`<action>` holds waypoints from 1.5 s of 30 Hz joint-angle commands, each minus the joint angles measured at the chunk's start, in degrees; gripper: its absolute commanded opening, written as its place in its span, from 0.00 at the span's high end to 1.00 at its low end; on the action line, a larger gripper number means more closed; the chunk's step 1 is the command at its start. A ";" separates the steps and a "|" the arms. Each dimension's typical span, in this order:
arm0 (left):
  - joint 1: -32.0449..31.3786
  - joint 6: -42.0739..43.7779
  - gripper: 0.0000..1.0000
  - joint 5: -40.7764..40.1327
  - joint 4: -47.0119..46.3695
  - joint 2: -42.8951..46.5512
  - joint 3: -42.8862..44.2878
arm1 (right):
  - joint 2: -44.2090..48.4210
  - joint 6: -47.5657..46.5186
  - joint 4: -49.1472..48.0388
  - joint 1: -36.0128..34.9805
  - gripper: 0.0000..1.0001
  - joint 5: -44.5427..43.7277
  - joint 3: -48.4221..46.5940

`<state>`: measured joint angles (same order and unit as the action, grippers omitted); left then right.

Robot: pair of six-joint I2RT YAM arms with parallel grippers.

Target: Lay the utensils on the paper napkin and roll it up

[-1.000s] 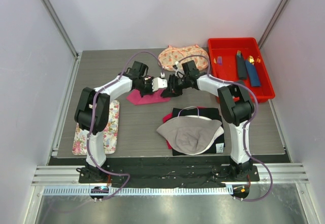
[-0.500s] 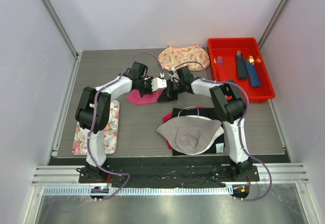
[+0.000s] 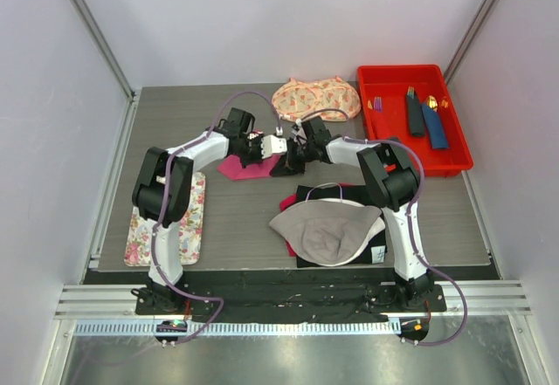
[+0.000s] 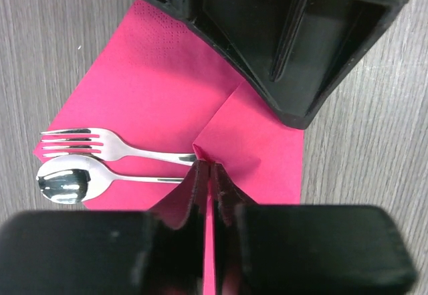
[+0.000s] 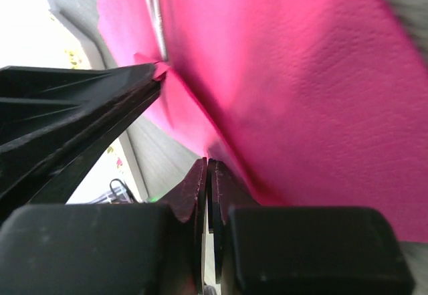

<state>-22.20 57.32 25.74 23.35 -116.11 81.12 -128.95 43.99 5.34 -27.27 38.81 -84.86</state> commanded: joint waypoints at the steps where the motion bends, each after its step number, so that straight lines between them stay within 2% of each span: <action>1: 0.31 -2.64 0.82 -0.25 -2.61 1.41 0.18 | -0.34 1.63 -1.39 -0.33 0.94 -2.86 0.57; 6: 2.42 -12.39 0.63 0.80 -2.61 4.40 1.49 | 0.01 2.50 -0.95 -0.24 0.97 -5.23 2.24; 7: 2.94 -17.63 0.59 0.98 -2.00 5.10 1.76 | 0.01 2.68 -0.95 -0.24 0.97 -5.32 2.42; 13: 7.95 -40.67 0.57 8.43 1.69 12.48 0.27 | -0.08 3.39 -0.95 -0.33 0.99 -5.85 3.03; 14: 8.39 -49.06 0.57 9.93 1.52 13.10 -0.52 | -0.08 3.47 -0.95 -0.24 0.99 -5.85 3.12; 16: 9.36 -57.71 0.57 13.35 0.56 14.51 -3.58 | 0.01 3.47 -0.95 -0.24 0.99 -5.94 3.21; 17: 9.62 -65.68 0.57 14.85 -1.01 14.77 -4.65 | 0.27 3.56 -0.95 -0.33 0.99 -6.02 3.38; 19: 9.98 -74.07 0.55 18.02 -4.44 15.39 -9.63 | 0.45 3.47 -0.95 -0.33 0.99 -6.02 3.56; 20: 9.98 -82.20 0.55 20.21 -9.59 15.65 -11.49 | 0.80 3.56 -0.95 -0.24 0.99 -6.37 3.82; 24: 9.89 -96.13 0.51 21.11 -20.95 15.57 -19.24 | 0.80 3.91 -0.95 -0.33 0.99 -6.46 3.91; 30: 9.63 -102.75 0.51 18.22 -26.94 12.14 -20.22 | 1.24 3.65 -0.86 -0.24 0.99 -6.99 3.74; 34: 9.10 -103.99 0.52 16.11 -27.92 10.39 -19.69 | 1.07 3.74 -0.77 -0.33 0.99 -7.08 3.65; 45: 9.10 -102.59 0.52 12.59 -26.70 6.61 -19.86 | 1.24 3.74 -0.42 -0.33 0.99 -7.52 3.82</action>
<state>-12.91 -45.82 40.29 -2.28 -109.16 60.05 -128.81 48.71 2.17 -27.22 37.15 -82.43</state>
